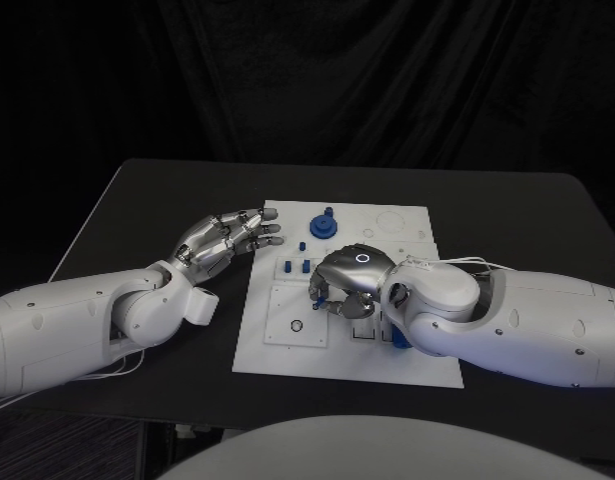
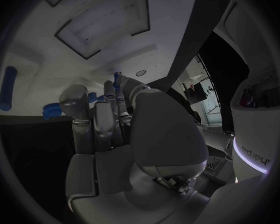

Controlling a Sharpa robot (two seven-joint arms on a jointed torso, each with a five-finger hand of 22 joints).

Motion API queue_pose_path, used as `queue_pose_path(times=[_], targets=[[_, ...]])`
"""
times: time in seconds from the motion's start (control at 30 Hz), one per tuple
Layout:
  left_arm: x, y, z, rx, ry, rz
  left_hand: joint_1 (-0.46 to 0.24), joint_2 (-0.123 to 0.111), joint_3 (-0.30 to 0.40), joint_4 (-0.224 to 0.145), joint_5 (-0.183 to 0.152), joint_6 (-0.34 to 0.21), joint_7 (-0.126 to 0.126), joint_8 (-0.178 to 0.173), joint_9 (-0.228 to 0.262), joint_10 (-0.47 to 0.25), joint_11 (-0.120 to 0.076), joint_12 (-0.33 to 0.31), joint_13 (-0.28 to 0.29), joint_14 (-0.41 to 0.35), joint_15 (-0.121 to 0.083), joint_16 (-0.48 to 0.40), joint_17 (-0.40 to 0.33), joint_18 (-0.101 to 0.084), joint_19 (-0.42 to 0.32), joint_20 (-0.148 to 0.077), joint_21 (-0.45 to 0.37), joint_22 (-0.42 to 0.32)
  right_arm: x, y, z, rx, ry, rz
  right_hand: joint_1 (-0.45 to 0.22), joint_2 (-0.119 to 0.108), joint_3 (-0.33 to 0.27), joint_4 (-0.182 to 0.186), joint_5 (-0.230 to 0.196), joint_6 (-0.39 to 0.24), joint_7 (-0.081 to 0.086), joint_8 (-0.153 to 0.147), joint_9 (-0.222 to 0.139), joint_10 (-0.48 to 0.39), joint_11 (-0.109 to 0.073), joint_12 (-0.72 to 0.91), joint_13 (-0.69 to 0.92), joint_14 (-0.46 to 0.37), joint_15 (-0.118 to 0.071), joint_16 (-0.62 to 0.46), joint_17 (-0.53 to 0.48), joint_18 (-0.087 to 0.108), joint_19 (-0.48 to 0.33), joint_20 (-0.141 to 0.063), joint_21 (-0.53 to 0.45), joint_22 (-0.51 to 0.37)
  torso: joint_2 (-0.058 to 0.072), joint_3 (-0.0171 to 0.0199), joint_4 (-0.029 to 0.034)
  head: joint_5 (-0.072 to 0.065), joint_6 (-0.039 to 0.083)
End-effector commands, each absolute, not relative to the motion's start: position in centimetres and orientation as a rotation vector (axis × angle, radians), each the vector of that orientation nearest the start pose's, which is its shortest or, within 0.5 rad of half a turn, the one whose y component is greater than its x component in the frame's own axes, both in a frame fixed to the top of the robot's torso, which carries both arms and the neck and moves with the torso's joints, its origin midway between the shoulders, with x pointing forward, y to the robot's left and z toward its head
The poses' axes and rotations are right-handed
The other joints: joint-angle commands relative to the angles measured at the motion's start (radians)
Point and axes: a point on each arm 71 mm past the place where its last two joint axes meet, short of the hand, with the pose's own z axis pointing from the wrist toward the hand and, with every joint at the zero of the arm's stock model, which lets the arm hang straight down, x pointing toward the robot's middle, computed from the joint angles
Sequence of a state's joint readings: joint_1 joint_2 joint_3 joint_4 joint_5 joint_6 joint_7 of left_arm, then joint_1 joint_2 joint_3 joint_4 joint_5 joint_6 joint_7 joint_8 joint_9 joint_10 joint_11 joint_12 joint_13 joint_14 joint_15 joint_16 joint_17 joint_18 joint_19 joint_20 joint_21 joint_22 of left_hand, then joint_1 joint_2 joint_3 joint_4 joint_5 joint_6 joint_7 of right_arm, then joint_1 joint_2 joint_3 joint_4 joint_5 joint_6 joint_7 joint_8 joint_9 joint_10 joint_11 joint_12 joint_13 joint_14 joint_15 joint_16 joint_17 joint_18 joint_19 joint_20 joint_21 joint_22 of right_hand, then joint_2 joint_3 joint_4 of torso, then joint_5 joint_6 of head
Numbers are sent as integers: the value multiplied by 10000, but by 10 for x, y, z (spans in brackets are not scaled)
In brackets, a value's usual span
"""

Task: Assemble the parts on the task board

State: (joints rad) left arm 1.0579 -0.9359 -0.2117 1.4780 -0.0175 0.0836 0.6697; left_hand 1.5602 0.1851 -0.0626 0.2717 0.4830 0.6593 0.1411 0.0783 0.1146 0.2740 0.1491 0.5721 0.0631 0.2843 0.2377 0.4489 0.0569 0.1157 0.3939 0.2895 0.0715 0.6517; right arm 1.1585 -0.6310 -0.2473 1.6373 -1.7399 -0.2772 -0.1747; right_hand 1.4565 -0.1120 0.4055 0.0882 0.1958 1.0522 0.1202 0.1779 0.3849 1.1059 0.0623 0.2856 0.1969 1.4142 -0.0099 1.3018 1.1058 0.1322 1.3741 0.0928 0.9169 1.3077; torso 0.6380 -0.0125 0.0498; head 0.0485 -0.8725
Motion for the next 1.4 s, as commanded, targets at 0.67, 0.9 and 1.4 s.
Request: queue_pose_path(times=[0.67,0.9,1.4], targets=[[423,253,-284,-11381,15157,-18393,4,70,78,-1,18,21,54,40,-7,-5,97,25,3,-32,7,24,14,44,66,-8,5,-26,396,-67,-265,-6586,17488,7481,-87,-3,-18,62,-139,-96,11,-54,-1,80,21,-166,-45,-64,5,-124,-199,-158,-33,6,-190,1103,-1,-3,7,-11,-1],[424,253,-285,-11403,15199,-18337,10,68,86,-4,3,56,60,47,-1,-6,103,25,3,-29,9,31,15,42,67,-7,4,-31,394,-66,-265,-6606,17460,7557,-69,8,-11,51,-135,-83,7,-53,4,106,15,-165,-42,-87,3,-151,-241,-155,-48,7,-209,1097,-1,-4,5,-10,-1],[424,253,-286,-11441,15281,-18288,48,104,163,-15,64,64,78,59,0,-13,120,22,2,-37,13,37,15,36,74,-6,2,-59,393,-63,-265,-6774,17480,7694,-464,-223,-140,366,-464,-1305,216,-859,-369,-354,225,-439,-87,-324,187,-338,-531,-107,-317,140,-608,997,-3,-4,6,6,-1]])
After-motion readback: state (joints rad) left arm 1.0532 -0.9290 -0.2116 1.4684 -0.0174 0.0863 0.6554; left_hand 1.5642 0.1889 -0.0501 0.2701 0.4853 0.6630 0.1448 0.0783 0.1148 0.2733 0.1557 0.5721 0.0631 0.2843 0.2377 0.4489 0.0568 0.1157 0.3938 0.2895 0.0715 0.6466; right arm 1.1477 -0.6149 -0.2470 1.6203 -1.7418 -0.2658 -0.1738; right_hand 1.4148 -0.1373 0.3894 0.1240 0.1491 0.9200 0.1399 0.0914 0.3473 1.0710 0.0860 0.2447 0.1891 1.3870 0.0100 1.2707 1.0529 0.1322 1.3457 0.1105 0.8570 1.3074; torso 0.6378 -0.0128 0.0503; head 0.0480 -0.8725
